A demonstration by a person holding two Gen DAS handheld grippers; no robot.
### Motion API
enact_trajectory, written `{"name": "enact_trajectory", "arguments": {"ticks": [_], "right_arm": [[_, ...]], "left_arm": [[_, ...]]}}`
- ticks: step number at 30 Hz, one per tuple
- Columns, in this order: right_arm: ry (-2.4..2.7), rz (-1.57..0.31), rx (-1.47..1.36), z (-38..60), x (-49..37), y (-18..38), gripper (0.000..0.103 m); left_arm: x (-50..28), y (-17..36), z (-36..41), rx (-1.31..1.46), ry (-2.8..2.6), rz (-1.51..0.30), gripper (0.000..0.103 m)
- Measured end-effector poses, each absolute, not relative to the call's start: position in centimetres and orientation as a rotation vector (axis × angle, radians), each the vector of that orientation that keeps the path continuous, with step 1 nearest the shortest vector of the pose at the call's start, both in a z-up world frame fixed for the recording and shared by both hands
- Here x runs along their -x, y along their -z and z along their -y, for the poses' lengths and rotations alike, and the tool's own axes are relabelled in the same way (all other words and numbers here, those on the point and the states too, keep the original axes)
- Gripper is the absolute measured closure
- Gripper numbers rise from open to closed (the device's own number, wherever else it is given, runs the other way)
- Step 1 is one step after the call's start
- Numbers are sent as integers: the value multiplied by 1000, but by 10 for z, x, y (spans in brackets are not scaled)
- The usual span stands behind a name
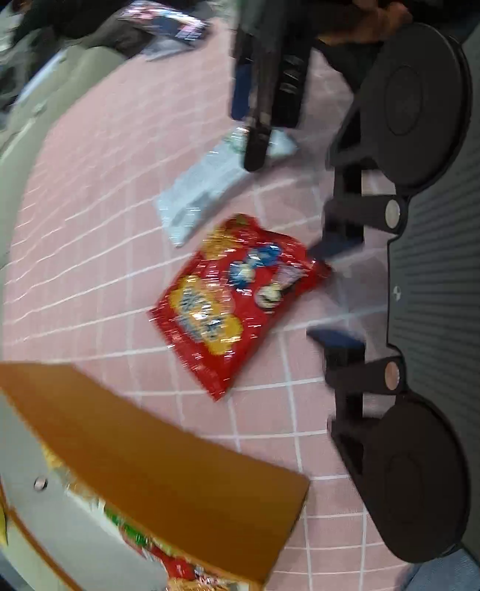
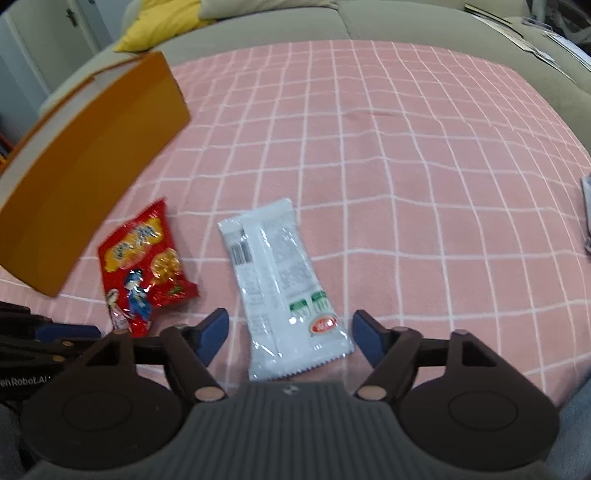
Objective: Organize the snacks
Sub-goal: 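Lower the left gripper over the red chip bag while the right approaches the white bar, then close the left gripper on the red chip bag while the right grasps the white bar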
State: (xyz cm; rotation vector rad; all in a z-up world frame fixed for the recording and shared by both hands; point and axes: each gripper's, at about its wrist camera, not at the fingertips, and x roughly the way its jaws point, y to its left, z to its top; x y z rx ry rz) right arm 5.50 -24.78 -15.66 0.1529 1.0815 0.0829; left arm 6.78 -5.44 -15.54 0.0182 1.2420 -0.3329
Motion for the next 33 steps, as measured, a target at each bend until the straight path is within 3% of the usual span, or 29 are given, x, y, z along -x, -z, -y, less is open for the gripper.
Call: {"name": "enact_trajectory", "arguments": {"ticks": [1,6,14,29,33], "right_arm": [[-92,-1071,-136,246,-55,156,30],[-144,-1019,-20,236,-67,159,30],[-188,-986,-6,236,-78,173,30],[-208,-1002,-6,234,-87,185,32],[-212,-992,89,225,-84,186,43]], "left_arm": [[-70,152,53,23,314,-1223,27],[-88,148,57,185,197,-1201,17],[-113,161,67,300,50,-1221,15],[-130,176,86,126,-60,-1272,8],[-129,180,80,189,-30,-1297,16]]}}
